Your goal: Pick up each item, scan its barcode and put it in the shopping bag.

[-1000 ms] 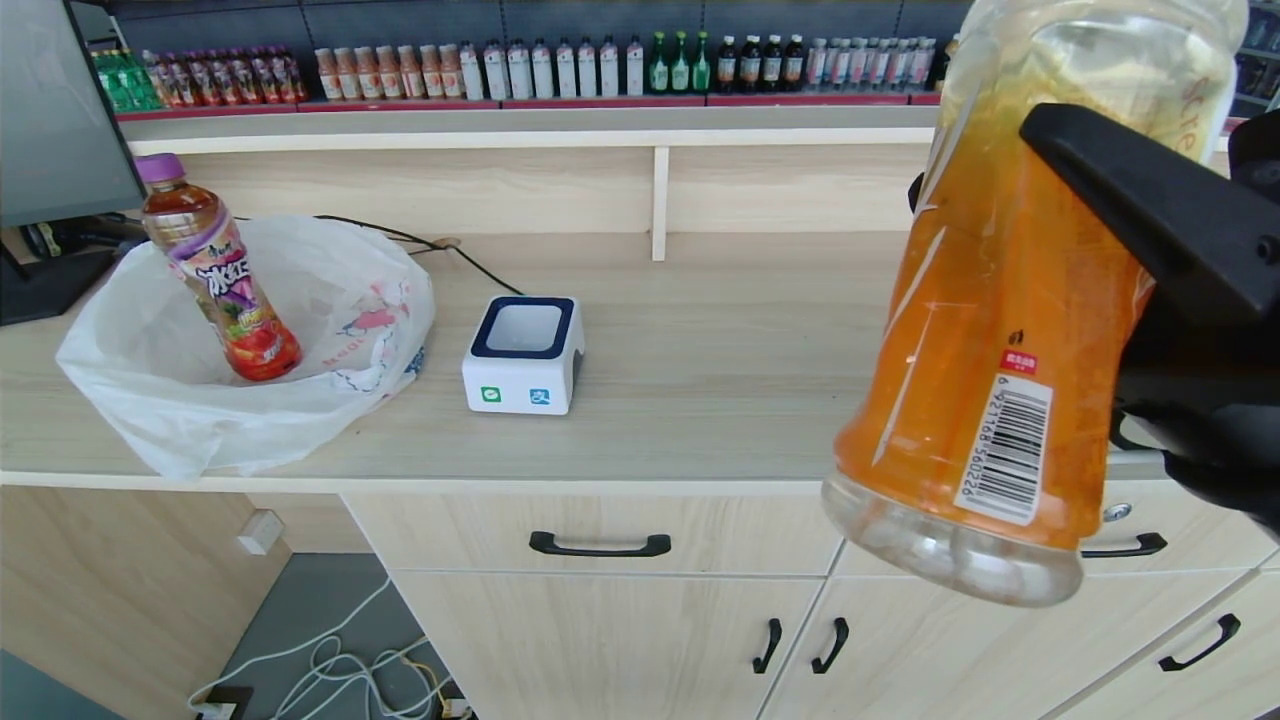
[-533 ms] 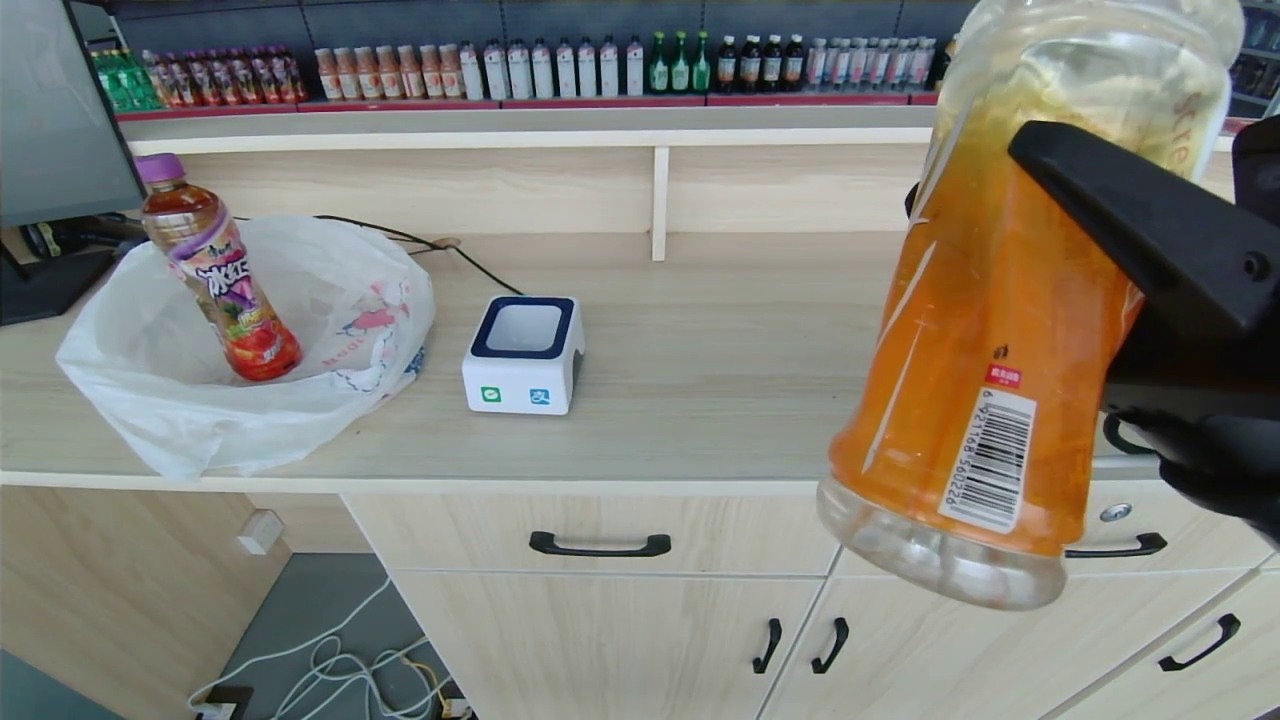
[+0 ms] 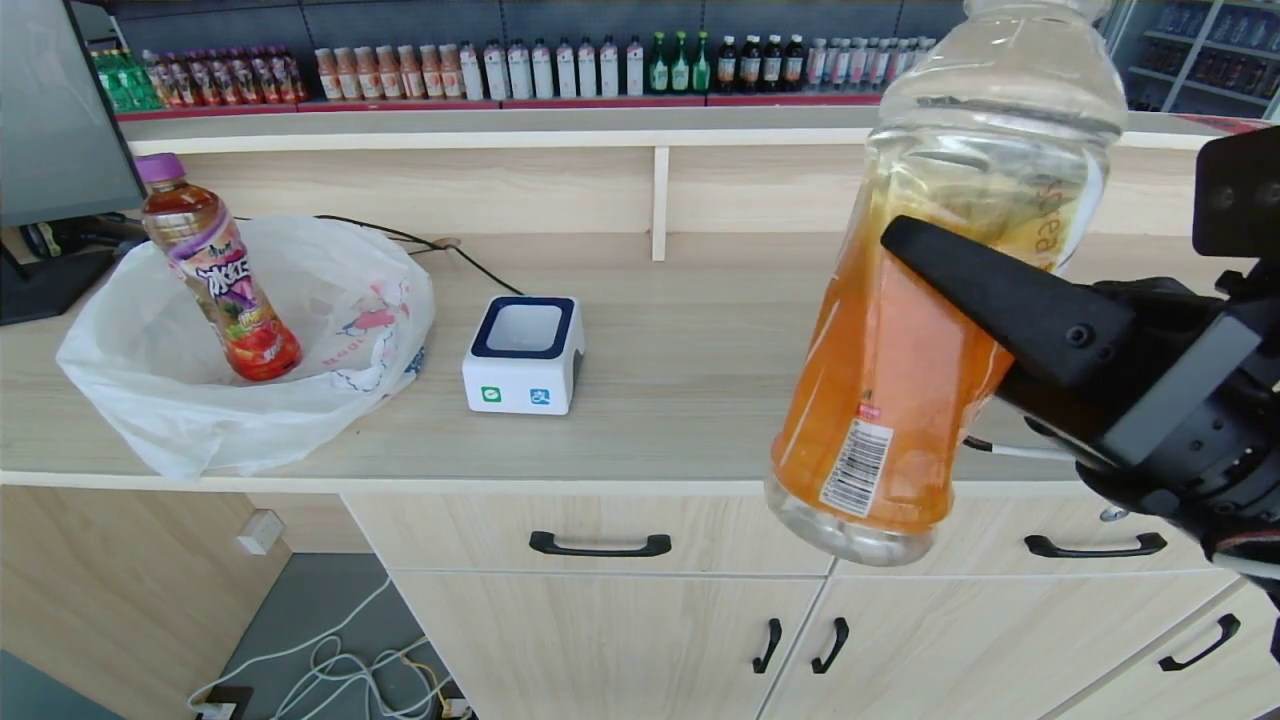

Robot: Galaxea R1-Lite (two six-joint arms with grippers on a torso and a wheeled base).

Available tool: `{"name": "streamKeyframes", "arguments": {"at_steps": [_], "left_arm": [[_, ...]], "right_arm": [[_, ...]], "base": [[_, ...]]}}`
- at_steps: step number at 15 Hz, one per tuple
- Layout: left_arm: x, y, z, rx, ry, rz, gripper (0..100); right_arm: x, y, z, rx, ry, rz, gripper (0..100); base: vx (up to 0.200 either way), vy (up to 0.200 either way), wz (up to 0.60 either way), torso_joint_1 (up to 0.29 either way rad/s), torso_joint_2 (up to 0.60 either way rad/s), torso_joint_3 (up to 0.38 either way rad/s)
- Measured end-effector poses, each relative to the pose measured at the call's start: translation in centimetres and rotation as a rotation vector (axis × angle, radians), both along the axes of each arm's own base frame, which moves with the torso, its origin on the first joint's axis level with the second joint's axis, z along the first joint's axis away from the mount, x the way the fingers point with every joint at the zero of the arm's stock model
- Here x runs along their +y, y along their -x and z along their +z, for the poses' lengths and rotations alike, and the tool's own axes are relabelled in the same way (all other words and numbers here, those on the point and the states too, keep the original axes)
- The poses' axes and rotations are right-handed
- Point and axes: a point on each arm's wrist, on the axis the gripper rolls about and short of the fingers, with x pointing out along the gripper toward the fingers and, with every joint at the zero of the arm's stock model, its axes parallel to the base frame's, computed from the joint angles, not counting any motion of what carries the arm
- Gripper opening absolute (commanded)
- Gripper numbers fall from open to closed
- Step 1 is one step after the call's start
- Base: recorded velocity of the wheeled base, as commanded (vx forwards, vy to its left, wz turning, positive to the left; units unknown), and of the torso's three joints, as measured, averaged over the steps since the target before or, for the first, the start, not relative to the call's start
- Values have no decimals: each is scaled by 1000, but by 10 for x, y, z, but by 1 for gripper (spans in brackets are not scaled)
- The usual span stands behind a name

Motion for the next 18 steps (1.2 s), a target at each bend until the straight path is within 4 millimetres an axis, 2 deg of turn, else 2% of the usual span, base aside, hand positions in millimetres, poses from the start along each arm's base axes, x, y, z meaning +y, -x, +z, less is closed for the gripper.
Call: {"name": "streamKeyframes", "arguments": {"at_steps": [5,7,10,15,18], "left_arm": [[0,0,0,0,0,0,100],[0,0,0,0,0,0,100],[0,0,0,0,-1,0,100],[0,0,0,0,0,0,100],[0,0,0,0,0,0,100]], "right_arm": [[1,-31,-10,-173,108,-189,0],[3,-40,-6,-254,138,-267,0],[5,-52,2,-224,178,-427,0],[6,-42,15,-352,221,-511,0],[5,-42,12,-340,242,-635,0]], "base": [[0,0,0,0,0,0],[0,0,0,0,0,0],[0,0,0,0,0,0],[0,0,0,0,0,0],[0,0,0,0,0,0]]}}
